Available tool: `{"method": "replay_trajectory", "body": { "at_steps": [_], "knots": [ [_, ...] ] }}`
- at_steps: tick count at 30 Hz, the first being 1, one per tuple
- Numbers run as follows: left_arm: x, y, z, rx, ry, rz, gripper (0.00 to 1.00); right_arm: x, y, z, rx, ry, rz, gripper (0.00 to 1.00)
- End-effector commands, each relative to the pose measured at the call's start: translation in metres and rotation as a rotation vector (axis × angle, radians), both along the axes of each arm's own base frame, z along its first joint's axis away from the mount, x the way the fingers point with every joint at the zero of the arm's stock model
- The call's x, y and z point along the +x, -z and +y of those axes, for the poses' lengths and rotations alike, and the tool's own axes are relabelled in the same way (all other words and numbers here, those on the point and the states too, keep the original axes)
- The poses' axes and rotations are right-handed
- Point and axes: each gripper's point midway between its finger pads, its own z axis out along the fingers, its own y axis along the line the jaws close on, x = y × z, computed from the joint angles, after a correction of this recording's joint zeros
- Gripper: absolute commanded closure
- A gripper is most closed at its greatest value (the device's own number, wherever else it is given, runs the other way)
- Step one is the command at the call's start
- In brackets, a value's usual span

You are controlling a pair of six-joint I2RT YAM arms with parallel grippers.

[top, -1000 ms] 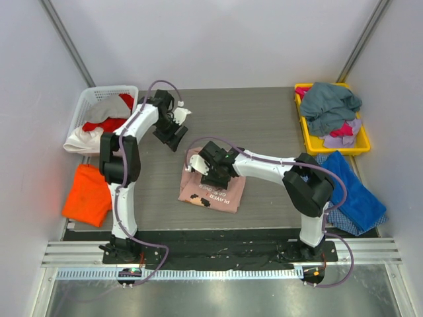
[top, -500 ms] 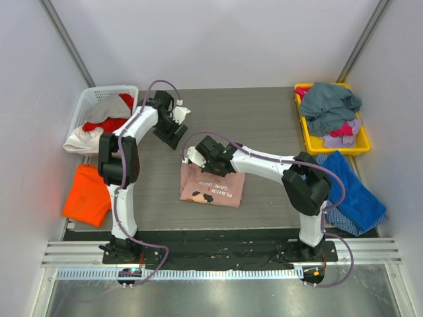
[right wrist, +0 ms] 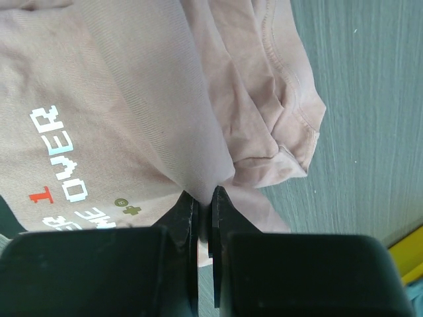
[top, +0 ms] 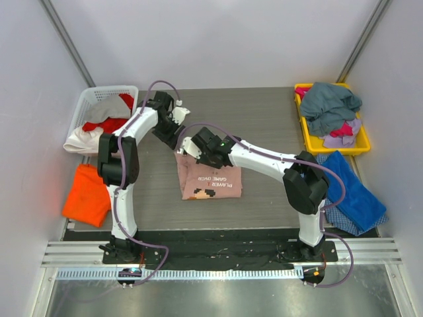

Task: Fold and stack the t-shirts
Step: Smooth out wrinkles on the folded tshirt

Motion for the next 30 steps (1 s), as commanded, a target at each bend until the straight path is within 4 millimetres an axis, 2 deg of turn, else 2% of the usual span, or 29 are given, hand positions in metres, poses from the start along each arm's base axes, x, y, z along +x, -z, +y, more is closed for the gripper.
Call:
{"method": "replay_trajectory", "body": {
  "at_steps": [1, 8, 12, 23, 30],
  "knots": [
    [0.015, -0.029, 0.000, -0.013, -0.015, -0.104, 0.34, 0.013, -0.031, 0.010, 0.044, 0.013, -0.070, 0.99],
    [0.022, -0.019, -0.002, -0.017, -0.030, -0.086, 0.34, 0.023, -0.036, 0.020, 0.044, 0.002, -0.085, 0.99],
    [0.024, -0.011, -0.004, -0.016, -0.034, -0.072, 0.34, 0.029, -0.043, 0.031, 0.060, -0.010, -0.097, 0.99],
    [0.026, 0.000, -0.015, -0.006, -0.021, -0.062, 0.35, 0.038, -0.036, 0.056, 0.063, -0.046, -0.099, 0.99],
    [0.025, 0.001, -0.020, 0.001, -0.009, -0.061, 0.35, 0.050, -0.035, 0.067, 0.056, -0.062, -0.124, 0.99]
  ]
}}
